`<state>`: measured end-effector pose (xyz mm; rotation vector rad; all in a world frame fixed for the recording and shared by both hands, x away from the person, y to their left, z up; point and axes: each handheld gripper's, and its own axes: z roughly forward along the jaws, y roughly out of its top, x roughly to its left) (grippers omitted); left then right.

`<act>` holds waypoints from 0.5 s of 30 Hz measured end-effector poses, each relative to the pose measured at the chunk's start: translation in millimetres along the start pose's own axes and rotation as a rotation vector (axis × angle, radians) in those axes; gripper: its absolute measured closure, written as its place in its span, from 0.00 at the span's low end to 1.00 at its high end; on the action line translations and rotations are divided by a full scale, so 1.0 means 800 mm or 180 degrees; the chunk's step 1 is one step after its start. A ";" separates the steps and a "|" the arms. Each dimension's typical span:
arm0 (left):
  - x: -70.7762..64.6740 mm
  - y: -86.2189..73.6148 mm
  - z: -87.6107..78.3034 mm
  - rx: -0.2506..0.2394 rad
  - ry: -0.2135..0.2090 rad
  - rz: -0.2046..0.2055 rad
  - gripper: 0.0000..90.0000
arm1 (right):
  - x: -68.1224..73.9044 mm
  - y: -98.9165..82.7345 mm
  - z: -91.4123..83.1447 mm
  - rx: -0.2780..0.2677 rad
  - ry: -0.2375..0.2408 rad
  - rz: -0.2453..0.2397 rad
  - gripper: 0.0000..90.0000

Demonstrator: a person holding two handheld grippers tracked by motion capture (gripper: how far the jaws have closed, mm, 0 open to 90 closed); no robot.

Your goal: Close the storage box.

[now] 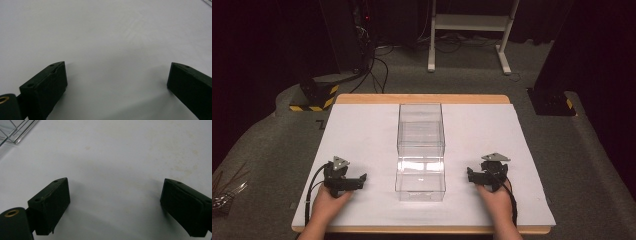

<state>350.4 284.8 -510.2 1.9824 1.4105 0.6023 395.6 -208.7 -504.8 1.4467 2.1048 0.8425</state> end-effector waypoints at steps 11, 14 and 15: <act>0.000 0.000 0.000 0.0000 -0.0002 0.0003 0.03 | 0.000 0.000 0.000 0.0004 -0.0002 0.0005 0.10; 0.000 0.000 0.000 0.0001 -0.0002 0.0002 0.03 | 0.002 0.000 0.000 0.0006 -0.0028 0.0002 0.10; 0.000 0.000 0.000 0.0001 -0.0002 0.0002 0.03 | 0.001 0.000 0.000 0.0006 -0.0025 0.0005 0.10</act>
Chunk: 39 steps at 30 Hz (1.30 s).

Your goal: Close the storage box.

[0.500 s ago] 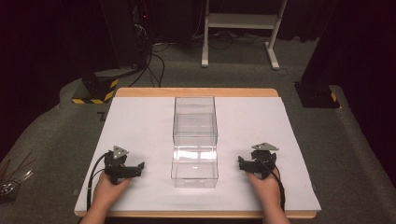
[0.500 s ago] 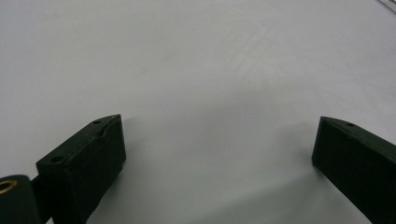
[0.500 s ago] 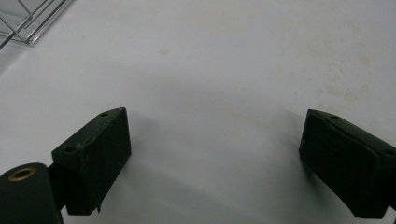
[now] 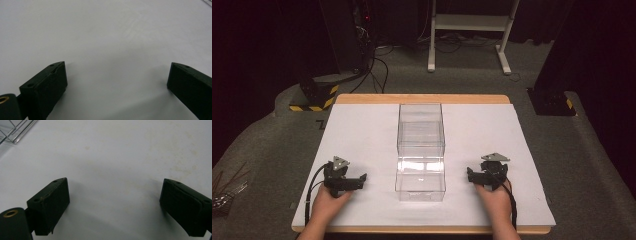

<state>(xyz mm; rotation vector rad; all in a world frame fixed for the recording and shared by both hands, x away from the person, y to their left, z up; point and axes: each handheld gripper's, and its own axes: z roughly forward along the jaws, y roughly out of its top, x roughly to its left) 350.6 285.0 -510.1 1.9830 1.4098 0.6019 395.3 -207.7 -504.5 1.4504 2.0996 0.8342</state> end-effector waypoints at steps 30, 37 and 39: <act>0.000 0.000 0.000 0.0001 0.0001 -0.0001 0.03 | 0.006 0.008 -0.045 -0.0446 0.0271 -0.0156 0.10; 0.000 0.000 0.000 -0.0002 0.0002 -0.0002 0.03 | 0.011 0.012 -0.057 -0.0553 0.0330 -0.0203 0.10; 0.000 0.000 0.000 -0.0001 0.0000 0.0001 0.03 | 0.014 0.013 -0.060 -0.0579 0.0348 -0.0200 0.10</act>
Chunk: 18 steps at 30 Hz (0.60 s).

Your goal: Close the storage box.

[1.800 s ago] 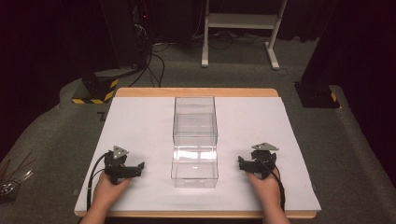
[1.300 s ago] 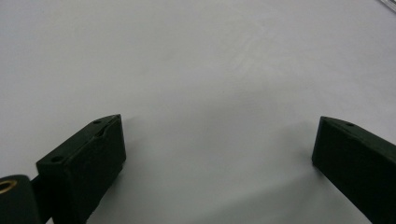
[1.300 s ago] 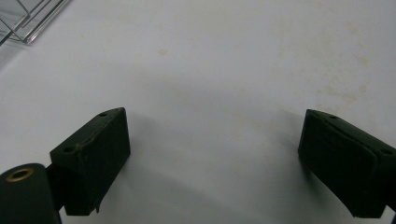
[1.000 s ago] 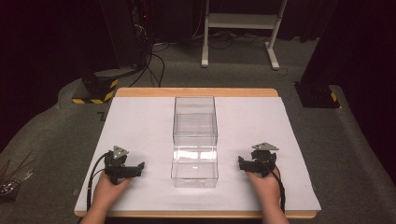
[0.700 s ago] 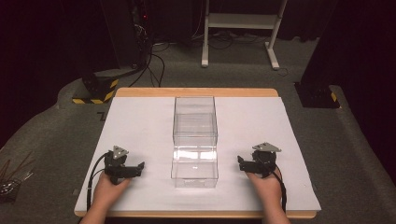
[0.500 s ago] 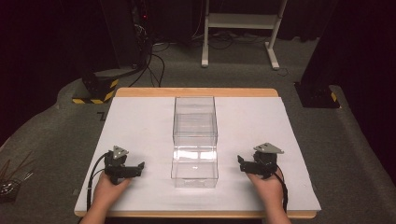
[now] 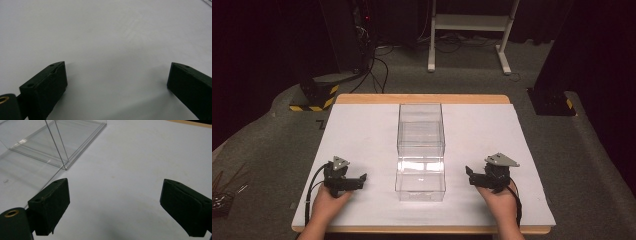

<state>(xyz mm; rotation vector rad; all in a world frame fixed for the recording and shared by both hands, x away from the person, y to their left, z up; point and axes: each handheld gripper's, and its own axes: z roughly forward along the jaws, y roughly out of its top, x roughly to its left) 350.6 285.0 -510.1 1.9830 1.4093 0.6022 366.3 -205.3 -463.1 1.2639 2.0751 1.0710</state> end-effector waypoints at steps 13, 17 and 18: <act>0.000 0.000 0.000 -0.0001 0.0000 -0.0002 0.03 | 0.015 0.012 -0.016 -0.0158 0.0166 -0.0085 0.10; 0.000 0.000 0.000 0.0000 0.0001 -0.0001 0.03 | 0.020 0.015 -0.021 -0.0208 0.0206 -0.0104 0.10; 0.000 0.000 0.000 0.0000 0.0001 -0.0002 0.03 | 0.021 0.016 -0.022 -0.0221 0.0215 -0.0108 0.10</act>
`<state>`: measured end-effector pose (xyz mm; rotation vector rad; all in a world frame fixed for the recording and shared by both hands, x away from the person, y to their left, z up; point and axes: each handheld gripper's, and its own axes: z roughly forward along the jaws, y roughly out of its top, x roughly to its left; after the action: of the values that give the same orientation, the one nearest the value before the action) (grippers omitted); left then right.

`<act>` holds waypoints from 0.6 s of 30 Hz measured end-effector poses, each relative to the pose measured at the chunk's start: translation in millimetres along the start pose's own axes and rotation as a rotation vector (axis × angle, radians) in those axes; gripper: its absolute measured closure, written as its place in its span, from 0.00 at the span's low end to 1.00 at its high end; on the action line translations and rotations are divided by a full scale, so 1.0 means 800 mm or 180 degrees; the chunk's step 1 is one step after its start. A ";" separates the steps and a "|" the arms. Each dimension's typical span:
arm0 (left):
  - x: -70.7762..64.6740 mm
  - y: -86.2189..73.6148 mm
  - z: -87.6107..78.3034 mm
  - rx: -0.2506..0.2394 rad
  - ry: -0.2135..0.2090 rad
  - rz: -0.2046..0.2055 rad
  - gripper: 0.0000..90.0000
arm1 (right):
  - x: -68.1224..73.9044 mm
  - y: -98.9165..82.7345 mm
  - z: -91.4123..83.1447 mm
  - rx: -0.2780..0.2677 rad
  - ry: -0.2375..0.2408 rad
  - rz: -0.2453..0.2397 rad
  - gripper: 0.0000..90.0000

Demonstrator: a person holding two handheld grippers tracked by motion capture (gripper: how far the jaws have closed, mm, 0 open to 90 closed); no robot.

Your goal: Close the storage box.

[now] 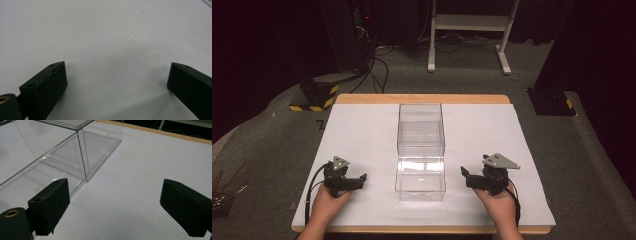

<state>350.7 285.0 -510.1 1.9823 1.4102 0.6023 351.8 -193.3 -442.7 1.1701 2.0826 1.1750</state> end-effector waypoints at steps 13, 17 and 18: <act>0.000 0.000 0.000 0.0000 -0.0001 0.0001 0.03 | 0.019 0.010 -0.012 -0.0151 0.0143 -0.0074 0.10; 0.000 0.000 0.000 0.0001 -0.0001 0.0001 0.03 | 0.023 0.011 -0.014 -0.0186 0.0197 -0.0071 0.10; 0.000 0.000 0.000 0.0000 0.0000 0.0001 0.03 | 0.024 0.012 -0.015 -0.0192 0.0206 -0.0064 0.10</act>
<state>350.7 285.0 -510.2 1.9824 1.4100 0.6024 337.4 -179.6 -428.7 1.0948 2.0861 1.2730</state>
